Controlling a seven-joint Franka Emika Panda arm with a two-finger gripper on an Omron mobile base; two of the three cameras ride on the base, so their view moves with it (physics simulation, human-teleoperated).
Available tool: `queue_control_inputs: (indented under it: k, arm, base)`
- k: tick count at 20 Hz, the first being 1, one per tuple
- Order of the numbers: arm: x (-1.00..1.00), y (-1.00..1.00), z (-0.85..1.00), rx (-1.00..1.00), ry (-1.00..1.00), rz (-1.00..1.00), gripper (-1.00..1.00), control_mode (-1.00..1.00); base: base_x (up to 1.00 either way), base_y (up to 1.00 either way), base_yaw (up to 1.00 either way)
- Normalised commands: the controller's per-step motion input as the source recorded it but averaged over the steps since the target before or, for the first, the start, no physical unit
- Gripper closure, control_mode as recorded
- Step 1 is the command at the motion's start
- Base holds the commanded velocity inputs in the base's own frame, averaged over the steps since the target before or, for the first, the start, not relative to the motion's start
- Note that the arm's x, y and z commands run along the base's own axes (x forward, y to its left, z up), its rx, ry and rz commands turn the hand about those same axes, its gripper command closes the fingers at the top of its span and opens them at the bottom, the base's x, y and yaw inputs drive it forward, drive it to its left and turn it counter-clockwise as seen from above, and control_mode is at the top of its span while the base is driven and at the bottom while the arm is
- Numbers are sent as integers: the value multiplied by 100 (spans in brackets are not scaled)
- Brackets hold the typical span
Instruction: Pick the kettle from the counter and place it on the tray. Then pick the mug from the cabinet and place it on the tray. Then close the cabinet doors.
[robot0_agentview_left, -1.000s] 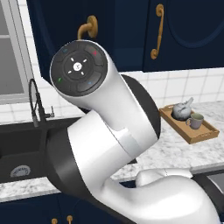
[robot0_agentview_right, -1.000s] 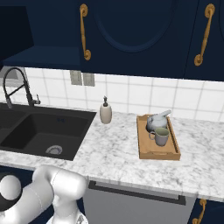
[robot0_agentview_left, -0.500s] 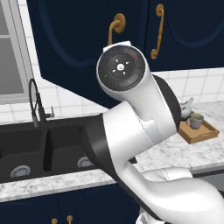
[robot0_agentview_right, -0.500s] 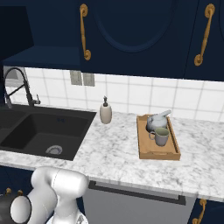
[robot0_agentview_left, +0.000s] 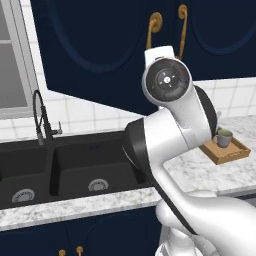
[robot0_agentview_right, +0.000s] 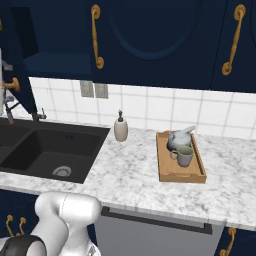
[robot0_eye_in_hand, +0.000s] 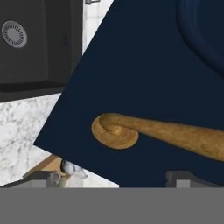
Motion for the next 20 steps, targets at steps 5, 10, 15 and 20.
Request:
queue_control_inputs:
  k: [5,10,15,20]
  arm:
    - [74,-25,0,7,-1,-2,-100,-100]
    - [84,-11,0,12,0,0,-100,-100]
    - [91,-9,-1,11,0,0,-100,-100]
    - [91,-7,-5,12,0,3,-100,-100]
  base:
    - [0,0,0]
    - [0,0,0]
    - [0,0,0]
    - [0,0,0]
